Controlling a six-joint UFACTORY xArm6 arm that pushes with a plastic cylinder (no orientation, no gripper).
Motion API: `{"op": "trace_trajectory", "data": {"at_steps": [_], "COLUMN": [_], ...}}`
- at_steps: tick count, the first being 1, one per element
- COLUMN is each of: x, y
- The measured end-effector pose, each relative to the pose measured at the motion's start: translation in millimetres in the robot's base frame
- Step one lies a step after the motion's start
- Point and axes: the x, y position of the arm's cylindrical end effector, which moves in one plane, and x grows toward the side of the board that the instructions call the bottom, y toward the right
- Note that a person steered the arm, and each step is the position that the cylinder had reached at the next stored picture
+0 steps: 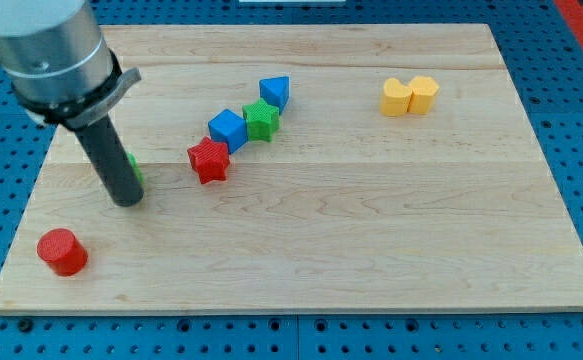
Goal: Move the red star towards bottom
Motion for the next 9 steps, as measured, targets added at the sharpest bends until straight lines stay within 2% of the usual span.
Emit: {"op": "trace_trajectory", "data": {"at_steps": [2,3,5,6,9], "x": [2.0,-18.0,-68.8,-79.0,-34.2], "y": [-46.7,-44.0,35.4,74.8,66.4]}}
